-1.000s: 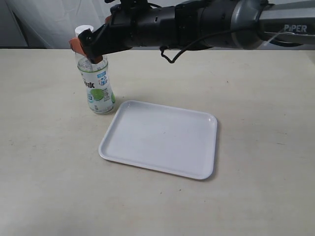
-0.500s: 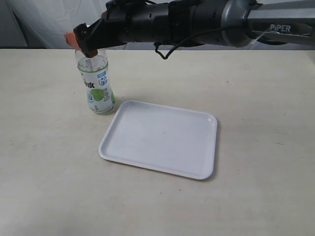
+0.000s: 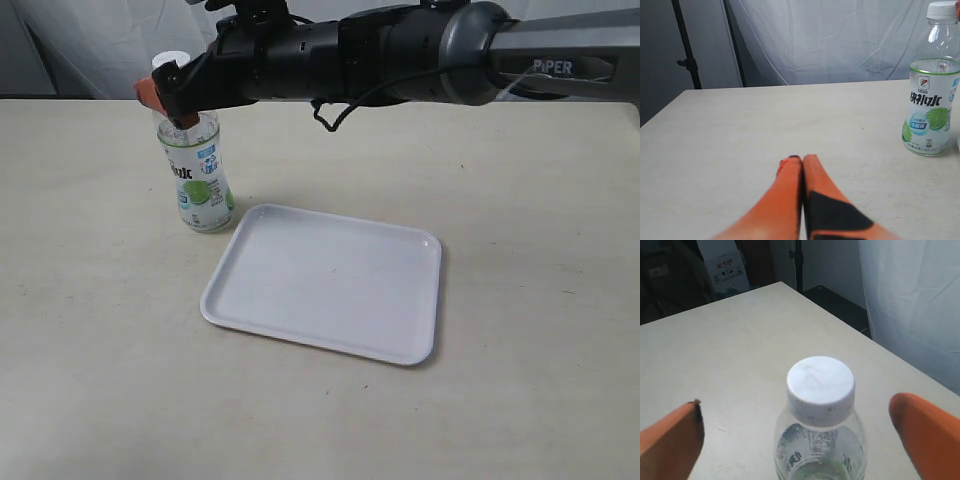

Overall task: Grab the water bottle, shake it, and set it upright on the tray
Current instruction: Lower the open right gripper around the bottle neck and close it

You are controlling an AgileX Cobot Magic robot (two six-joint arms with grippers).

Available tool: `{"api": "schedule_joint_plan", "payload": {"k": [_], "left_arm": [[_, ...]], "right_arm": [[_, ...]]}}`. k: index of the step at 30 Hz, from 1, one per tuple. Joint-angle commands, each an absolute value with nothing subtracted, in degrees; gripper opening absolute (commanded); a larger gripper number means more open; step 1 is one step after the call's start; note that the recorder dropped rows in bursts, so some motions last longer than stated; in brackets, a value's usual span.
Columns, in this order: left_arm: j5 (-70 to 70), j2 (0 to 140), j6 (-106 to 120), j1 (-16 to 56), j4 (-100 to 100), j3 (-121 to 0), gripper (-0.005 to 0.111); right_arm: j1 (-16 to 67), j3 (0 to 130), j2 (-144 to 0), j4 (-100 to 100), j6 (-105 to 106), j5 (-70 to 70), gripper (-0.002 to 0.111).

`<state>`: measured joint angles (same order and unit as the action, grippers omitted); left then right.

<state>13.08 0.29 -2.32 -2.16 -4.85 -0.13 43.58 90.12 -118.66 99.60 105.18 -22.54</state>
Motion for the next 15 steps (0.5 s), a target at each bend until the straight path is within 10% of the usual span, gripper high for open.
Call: {"api": "schedule_joint_plan", "payload": {"k": [1, 15], "left_arm": [[12.9, 0.0, -2.5, -2.2, -4.8, 0.0, 0.000], [12.9, 0.0, -2.5, -2.2, -4.8, 0.0, 0.000]], "right_arm": [[43.4, 90.6, -118.5, 99.9, 105.1, -22.6, 0.100], [43.4, 95.3, -123.6, 99.9, 104.6, -23.7, 0.100]]}}
